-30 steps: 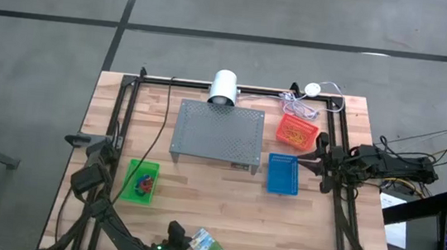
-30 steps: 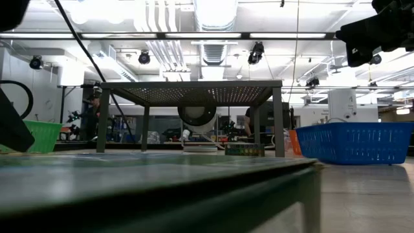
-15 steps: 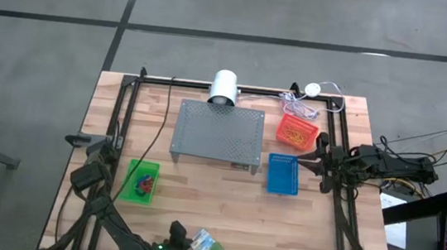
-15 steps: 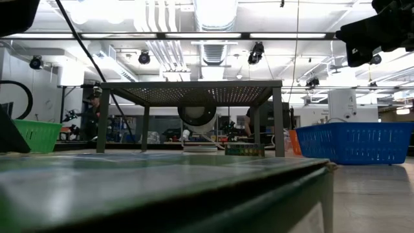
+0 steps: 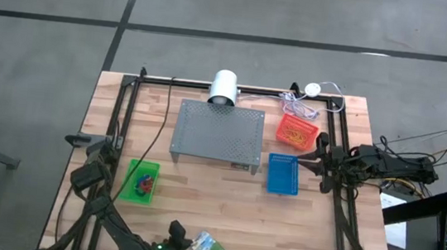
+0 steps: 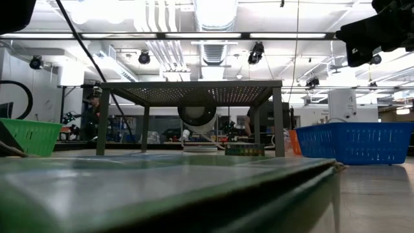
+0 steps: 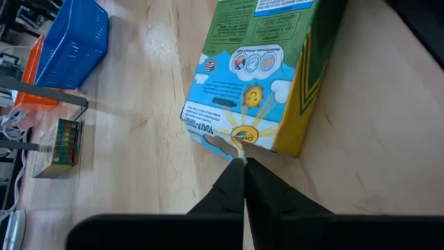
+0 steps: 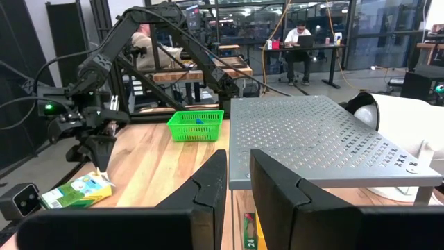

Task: Pick & Place Office Desk Supplies
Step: Put the bottom pack of yellow crayons into the blue bin

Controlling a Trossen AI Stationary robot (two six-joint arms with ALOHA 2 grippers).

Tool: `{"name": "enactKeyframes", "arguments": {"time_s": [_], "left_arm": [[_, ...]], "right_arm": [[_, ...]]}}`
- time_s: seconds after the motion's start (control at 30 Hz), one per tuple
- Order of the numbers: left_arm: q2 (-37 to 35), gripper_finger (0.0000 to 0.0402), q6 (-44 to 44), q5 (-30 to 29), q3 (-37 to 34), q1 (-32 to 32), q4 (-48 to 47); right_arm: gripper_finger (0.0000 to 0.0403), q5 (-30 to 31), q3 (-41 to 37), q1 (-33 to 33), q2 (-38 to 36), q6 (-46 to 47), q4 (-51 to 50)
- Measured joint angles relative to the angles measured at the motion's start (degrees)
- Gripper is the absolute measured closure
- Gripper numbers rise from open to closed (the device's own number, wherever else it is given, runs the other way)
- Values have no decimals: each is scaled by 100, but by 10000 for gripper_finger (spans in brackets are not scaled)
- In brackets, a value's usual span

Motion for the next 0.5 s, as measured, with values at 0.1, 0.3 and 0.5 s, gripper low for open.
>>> {"name": "enactKeyframes", "arguments": {"time_s": [0.1, 0.3, 0.5], "left_arm": [[-44, 399, -149, -5, -12, 0, -34], [-83, 400, -432, -21, -27, 117, -146], [-95, 400, -580, -4, -29, 442, -169]], "right_arm": [[339, 0, -1, 1, 0, 0, 0], [339, 0, 0, 0, 0, 0, 0], [339, 0, 0, 1, 0, 0, 0]]}}
